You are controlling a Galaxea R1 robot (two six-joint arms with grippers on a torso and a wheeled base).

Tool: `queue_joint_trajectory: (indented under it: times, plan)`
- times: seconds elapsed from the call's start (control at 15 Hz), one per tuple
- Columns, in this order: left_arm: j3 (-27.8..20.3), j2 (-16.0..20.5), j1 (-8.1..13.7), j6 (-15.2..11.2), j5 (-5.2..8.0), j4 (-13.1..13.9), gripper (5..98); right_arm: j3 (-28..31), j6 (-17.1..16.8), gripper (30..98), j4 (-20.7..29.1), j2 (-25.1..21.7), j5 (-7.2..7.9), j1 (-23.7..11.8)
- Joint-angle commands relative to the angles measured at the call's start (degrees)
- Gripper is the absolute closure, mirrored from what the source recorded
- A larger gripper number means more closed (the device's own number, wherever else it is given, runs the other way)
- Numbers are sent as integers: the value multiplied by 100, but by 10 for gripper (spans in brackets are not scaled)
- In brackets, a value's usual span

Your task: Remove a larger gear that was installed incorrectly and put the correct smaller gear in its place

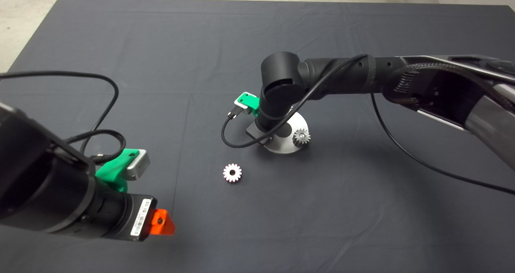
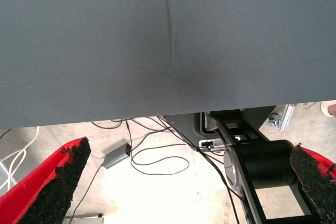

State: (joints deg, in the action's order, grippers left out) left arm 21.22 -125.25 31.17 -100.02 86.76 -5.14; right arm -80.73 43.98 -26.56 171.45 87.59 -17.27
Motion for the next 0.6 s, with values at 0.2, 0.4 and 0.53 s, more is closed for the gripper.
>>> queue_joint_trajectory:
  times: [0.2, 0.4, 0.53]
  plan:
    - [-102, 13, 82, 0, 16, 128, 55, 67, 220, 768, -200, 25, 496, -40]
    - [-102, 21, 82, 0, 15, 128, 55, 59, 225, 774, -200, 25, 487, -40]
    - [-102, 21, 82, 0, 8, 128, 55, 67, 225, 782, -200, 25, 487, -40]
